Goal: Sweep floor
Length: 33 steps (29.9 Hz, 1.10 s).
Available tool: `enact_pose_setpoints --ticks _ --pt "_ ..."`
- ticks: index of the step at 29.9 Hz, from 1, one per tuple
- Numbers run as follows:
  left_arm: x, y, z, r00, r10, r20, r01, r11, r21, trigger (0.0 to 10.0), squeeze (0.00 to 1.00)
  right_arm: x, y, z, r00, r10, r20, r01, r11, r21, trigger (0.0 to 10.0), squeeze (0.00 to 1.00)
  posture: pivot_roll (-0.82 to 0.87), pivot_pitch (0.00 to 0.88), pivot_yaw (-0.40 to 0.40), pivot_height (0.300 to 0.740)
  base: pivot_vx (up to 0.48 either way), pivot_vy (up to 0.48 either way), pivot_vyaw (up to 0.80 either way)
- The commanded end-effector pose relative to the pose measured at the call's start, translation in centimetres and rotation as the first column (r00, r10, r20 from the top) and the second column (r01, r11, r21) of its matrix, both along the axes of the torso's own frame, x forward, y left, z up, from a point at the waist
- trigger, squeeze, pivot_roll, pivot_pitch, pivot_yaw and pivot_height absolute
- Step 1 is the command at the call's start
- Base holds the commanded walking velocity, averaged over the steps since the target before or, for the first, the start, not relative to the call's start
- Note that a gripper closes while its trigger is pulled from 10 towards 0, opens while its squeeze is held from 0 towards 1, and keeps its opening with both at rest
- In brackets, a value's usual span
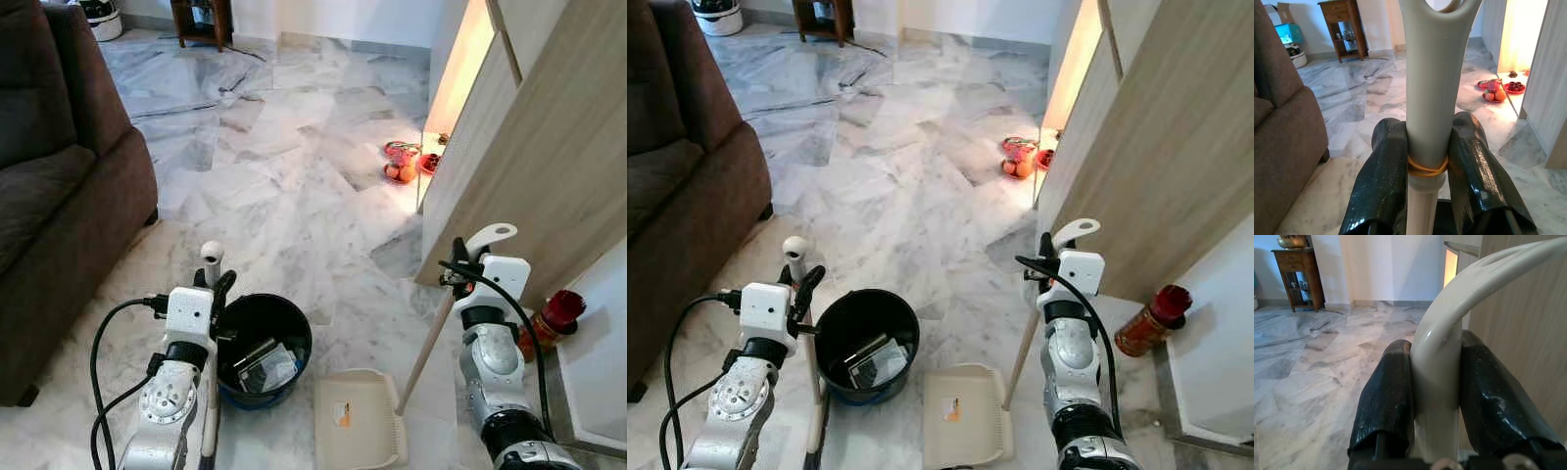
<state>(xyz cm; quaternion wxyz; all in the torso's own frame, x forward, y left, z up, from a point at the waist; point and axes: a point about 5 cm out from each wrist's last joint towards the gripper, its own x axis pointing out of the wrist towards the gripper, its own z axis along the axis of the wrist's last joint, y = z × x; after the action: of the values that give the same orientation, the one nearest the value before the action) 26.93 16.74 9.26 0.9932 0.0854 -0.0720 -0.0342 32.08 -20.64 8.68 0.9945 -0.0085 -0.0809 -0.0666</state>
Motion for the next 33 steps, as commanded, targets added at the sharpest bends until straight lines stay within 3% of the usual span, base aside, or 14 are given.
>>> enact_pose_setpoints --ticks 1,33 --pt "0.36 -0.49 0.78 0.999 -0.026 0.045 0.026 1.0 -0.008 10.0 0.0 0.38 -0.05 0.65 1.0 0.004 0.025 -0.004 1.0 -0.01 10.0 0.0 -0.05 0.076 -0.038 0.74 0.0 0.0 0.0" --pt "0.38 -0.62 0.58 0.998 -0.035 0.043 0.035 0.999 -0.009 10.0 0.0 0.46 0.17 0.58 1.0 0.007 0.023 -0.007 1.0 -0.017 10.0 0.0 -0.06 0.043 -0.021 0.74 0.0 0.0 0.0"
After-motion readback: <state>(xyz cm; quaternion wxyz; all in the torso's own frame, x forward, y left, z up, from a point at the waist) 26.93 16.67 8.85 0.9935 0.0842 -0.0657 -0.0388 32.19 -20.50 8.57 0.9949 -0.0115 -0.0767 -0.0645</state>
